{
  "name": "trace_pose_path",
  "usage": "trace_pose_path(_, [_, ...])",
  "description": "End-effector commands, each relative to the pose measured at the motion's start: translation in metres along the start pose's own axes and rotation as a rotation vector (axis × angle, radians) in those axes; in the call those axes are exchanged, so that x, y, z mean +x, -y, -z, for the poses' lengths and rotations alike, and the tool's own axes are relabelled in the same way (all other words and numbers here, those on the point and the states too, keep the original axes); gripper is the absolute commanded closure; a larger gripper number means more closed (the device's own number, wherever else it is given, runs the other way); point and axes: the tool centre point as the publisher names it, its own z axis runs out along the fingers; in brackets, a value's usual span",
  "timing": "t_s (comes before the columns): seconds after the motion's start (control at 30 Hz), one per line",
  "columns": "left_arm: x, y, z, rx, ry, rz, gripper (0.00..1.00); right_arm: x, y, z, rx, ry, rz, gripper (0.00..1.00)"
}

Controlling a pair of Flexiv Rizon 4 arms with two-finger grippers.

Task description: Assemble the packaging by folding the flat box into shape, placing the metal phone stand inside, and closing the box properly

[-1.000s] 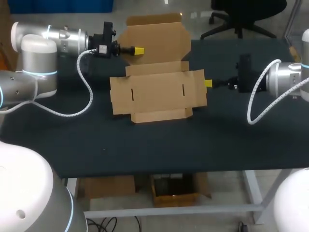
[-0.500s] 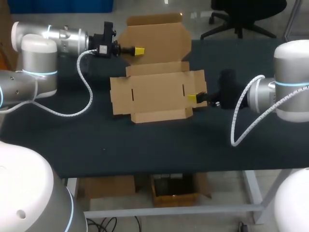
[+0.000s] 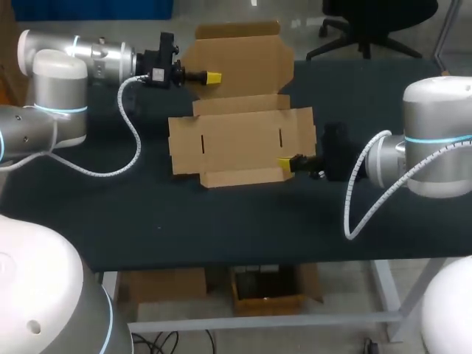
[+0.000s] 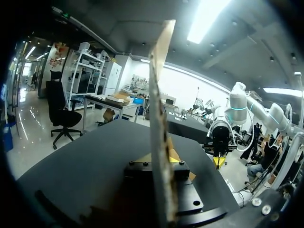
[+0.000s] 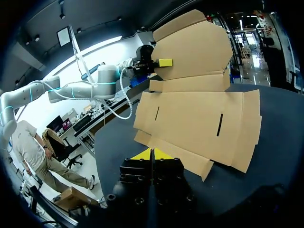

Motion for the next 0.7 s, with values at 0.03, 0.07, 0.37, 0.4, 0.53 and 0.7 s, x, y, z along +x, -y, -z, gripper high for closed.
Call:
trace_pose_path(0.03, [0.000, -0.002, -0.001, 0.023, 0.010, -0.012, 1.00, -0.005, 0.006, -0.017, -0.022, 0.000, 0.007, 1.00])
trace_pose_path(0.07, [0.001, -0.002, -0.002, 0.026, 0.006, -0.013, 1.00, -0.004, 0.006, -0.020, -0.021, 0.002, 0.014, 1.00])
trace_pose_path(0.37, [0.000, -0.002, -0.003, 0.039, 0.008, -0.017, 1.00, 0.003, 0.009, -0.038, 0.020, 0.061, 0.054, 1.00])
trace_pose_path(0.4, [0.000, -0.001, -0.003, 0.039, 0.009, -0.017, 1.00, 0.003, 0.011, -0.040, 0.026, 0.071, 0.055, 1.00])
trace_pose_path(0.53, [0.001, 0.000, -0.005, 0.040, 0.011, -0.021, 1.00, 0.001, 0.016, -0.049, 0.035, 0.105, 0.045, 1.00])
trace_pose_path(0.7, [0.003, 0.003, -0.006, 0.043, 0.014, -0.028, 1.00, 0.000, 0.019, -0.058, 0.041, 0.115, 0.046, 1.00])
